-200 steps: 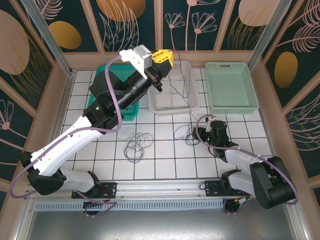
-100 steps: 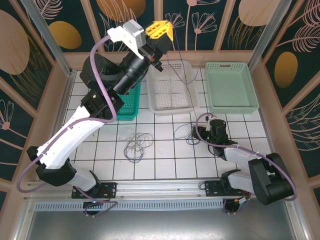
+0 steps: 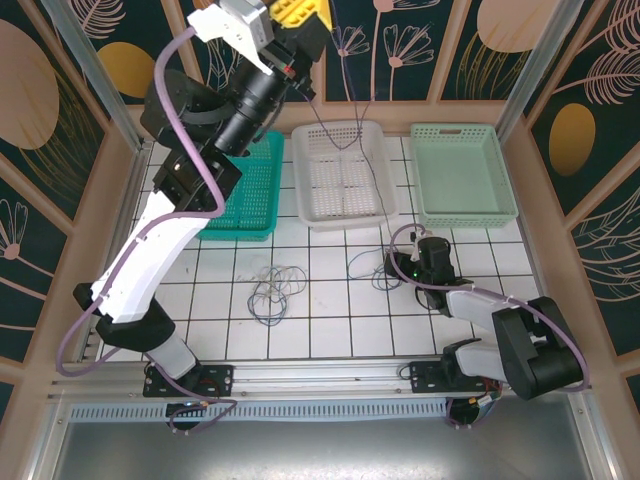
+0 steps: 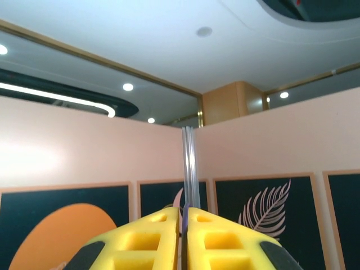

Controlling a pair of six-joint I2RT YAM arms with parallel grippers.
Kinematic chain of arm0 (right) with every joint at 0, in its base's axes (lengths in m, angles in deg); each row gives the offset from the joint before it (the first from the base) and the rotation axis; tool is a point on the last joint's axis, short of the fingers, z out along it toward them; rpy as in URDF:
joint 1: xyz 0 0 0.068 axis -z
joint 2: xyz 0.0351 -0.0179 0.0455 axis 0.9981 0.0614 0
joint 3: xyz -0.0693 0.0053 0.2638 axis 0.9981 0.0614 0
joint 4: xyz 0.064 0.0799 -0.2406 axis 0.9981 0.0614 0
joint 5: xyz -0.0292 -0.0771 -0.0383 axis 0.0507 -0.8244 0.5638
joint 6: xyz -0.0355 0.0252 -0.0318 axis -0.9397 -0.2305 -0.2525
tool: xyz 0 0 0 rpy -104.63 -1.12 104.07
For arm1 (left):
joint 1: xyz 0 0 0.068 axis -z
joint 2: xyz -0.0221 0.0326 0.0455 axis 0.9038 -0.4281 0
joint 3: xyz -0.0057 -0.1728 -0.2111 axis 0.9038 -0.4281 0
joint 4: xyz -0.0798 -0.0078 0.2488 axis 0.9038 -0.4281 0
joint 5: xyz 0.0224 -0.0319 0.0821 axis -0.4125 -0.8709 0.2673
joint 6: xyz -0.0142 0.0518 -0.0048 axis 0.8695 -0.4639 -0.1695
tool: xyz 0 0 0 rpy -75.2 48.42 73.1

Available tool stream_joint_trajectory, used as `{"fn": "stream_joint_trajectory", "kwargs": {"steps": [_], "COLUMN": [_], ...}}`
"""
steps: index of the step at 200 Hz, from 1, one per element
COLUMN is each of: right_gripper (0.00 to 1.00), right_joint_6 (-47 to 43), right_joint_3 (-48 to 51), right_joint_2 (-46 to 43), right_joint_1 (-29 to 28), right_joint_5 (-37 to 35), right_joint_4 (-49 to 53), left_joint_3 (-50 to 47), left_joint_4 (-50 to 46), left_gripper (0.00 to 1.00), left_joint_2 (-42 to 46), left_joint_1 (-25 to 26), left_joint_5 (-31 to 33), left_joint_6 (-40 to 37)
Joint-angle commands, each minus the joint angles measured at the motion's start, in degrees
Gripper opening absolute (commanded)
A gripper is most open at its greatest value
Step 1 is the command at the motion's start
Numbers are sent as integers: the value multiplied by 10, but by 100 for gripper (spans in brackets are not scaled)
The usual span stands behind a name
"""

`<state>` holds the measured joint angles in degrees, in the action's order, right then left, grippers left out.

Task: Untangle the cables

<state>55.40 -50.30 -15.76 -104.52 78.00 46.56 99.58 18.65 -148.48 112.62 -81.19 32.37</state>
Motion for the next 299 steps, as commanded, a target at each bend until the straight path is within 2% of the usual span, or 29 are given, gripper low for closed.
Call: {"fn": "stream_joint_trajectory", "kwargs": {"steps": [1, 64, 142, 188, 215, 229, 244, 269, 299], "right_gripper": [57, 60, 60, 60, 60, 65, 69, 72, 72], "right_joint_6": [9, 11, 12, 10, 15, 17, 18, 5, -20], "right_joint_3": [-16, -17, -17, -24, -40, -43, -46, -68, -121], "right_joint_2": [7, 10, 5, -2, -40, -72, -109, -151, -145], "right_joint_1": [4, 6, 6, 6, 3, 2, 0, -7, -30], "right_joint_5": [-8, -9, -6, 3, -3, -13, -26, -18, -13], "right_joint_4": [15, 17, 18, 30, 69, 87, 107, 140, 202], "left_joint_3": [44, 23, -9, -26, -147, -232, -326, -459, -574], "left_joint_4": [5, 20, 15, -8, 0, 11, 26, 32, 32], "left_gripper": [11, 11, 12, 14, 28, 35, 47, 57, 66], "left_joint_2": [-3, 13, 7, 17, 68, 103, 139, 188, 219], "left_joint_1": [-5, -7, -23, -25, -25, -24, -26, -27, -30], "left_joint_5": [-13, -10, 36, 21, 55, 84, 115, 147, 188], "left_joint_6": [-4, -7, -29, -23, -21, -12, 7, 49, 96]}}
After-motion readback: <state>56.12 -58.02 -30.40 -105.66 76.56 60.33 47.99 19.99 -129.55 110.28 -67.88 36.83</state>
